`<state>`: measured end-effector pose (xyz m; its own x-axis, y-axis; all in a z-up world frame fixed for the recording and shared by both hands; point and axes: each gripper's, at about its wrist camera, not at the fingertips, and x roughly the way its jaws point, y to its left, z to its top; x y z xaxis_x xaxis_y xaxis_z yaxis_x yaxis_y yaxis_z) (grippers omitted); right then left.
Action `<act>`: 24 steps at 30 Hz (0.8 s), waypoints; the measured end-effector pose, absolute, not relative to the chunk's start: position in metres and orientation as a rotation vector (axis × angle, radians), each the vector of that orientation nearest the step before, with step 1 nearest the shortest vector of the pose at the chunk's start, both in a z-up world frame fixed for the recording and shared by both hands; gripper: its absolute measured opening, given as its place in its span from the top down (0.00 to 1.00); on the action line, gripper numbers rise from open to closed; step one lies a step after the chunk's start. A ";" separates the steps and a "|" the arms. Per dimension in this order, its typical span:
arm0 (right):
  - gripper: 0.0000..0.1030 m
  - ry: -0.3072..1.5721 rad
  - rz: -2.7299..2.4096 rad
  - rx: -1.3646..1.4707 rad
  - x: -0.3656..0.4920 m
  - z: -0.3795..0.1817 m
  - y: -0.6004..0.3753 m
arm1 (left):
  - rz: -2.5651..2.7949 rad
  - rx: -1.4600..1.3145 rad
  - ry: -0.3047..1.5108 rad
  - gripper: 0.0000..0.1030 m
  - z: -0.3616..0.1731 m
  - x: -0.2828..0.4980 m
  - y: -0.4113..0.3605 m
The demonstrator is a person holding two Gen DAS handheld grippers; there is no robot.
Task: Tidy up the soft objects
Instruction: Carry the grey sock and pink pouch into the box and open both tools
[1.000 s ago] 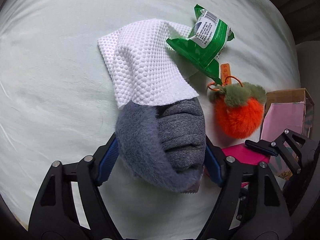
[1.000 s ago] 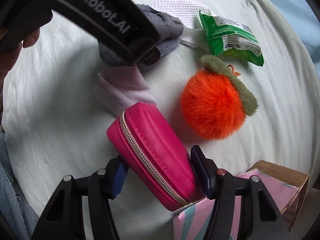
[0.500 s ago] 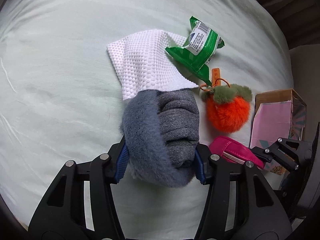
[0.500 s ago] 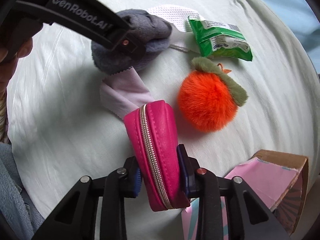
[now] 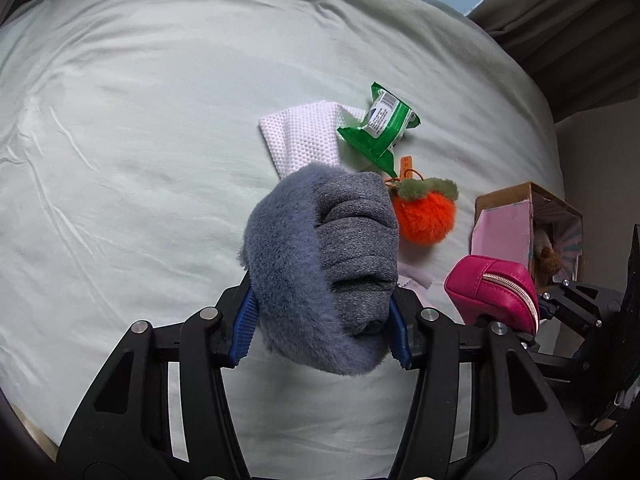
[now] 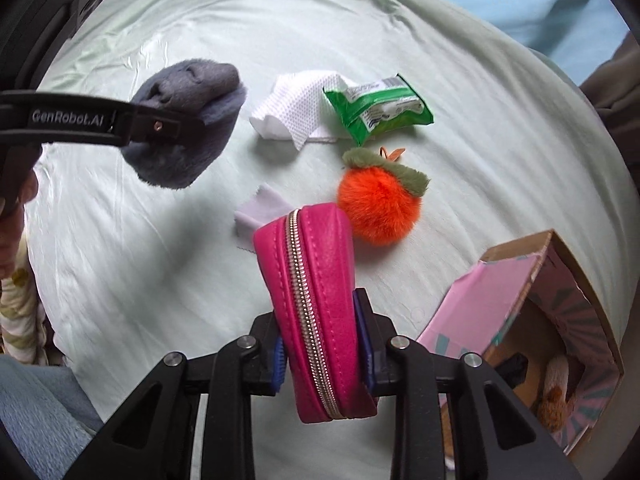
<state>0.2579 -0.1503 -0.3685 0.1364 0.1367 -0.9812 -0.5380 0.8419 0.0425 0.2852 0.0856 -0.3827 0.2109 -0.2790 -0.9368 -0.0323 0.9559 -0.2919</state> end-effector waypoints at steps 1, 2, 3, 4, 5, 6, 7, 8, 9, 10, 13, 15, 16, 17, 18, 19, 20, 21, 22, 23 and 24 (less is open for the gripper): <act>0.74 1.348 0.492 -0.342 0.252 -0.360 -0.149 | -0.177 -0.277 1.343 0.51 -0.375 0.281 0.090; 0.74 1.344 0.481 -0.328 0.246 -0.354 -0.147 | -0.178 -0.278 1.333 0.51 -0.368 0.277 0.093; 0.74 1.339 0.464 -0.305 0.242 -0.345 -0.147 | -0.178 -0.278 1.324 0.51 -0.362 0.273 0.094; 0.74 1.336 0.451 -0.285 0.238 -0.338 -0.146 | -0.179 -0.280 1.315 0.51 -0.355 0.268 0.096; 0.74 1.335 0.441 -0.269 0.233 -0.332 -0.142 | -0.181 -0.280 1.303 0.51 -0.346 0.263 0.099; 0.74 1.334 0.427 -0.243 0.228 -0.323 -0.141 | -0.183 -0.278 1.292 0.51 -0.341 0.259 0.096; 0.74 1.328 0.418 -0.227 0.223 -0.314 -0.140 | -0.187 -0.273 1.277 0.51 -0.332 0.253 0.098; 0.74 1.323 0.410 -0.217 0.220 -0.313 -0.140 | -0.191 -0.267 1.265 0.51 -0.324 0.247 0.099; 0.74 1.318 0.398 -0.202 0.215 -0.304 -0.139 | -0.195 -0.264 1.255 0.51 -0.317 0.243 0.100; 0.74 1.315 0.388 -0.188 0.211 -0.298 -0.139 | -0.198 -0.263 1.244 0.51 -0.309 0.238 0.101; 0.74 1.301 0.369 -0.143 0.198 -0.280 -0.138 | -0.209 -0.268 1.216 0.51 -0.290 0.225 0.104; 0.74 1.292 0.356 -0.111 0.190 -0.267 -0.140 | -0.221 -0.273 1.199 0.51 -0.275 0.216 0.104; 0.74 1.285 0.346 -0.089 0.184 -0.258 -0.141 | -0.227 -0.272 1.189 0.51 -0.269 0.212 0.104; 0.74 1.280 0.340 -0.075 0.181 -0.253 -0.143 | -0.235 -0.268 1.180 0.51 -0.261 0.208 0.102; 0.74 1.273 0.332 -0.054 0.177 -0.246 -0.145 | -0.243 -0.262 1.173 0.51 -0.256 0.205 0.100; 0.74 1.265 0.323 -0.028 0.173 -0.239 -0.149 | -0.248 -0.251 1.163 0.51 -0.250 0.203 0.096; 0.74 1.255 0.314 -0.001 0.170 -0.232 -0.154 | -0.256 -0.241 1.157 0.51 -0.244 0.200 0.093; 0.74 1.248 0.308 0.017 0.169 -0.227 -0.157 | -0.262 -0.234 1.150 0.51 -0.239 0.198 0.089; 0.74 1.235 0.299 0.049 0.166 -0.220 -0.164 | -0.267 -0.226 1.143 0.51 -0.234 0.196 0.084; 0.74 1.227 0.292 0.067 0.165 -0.217 -0.169 | -0.272 -0.219 1.137 0.51 -0.229 0.194 0.078; 0.74 1.217 0.283 0.087 0.163 -0.212 -0.176 | -0.277 -0.212 1.131 0.51 -0.225 0.193 0.072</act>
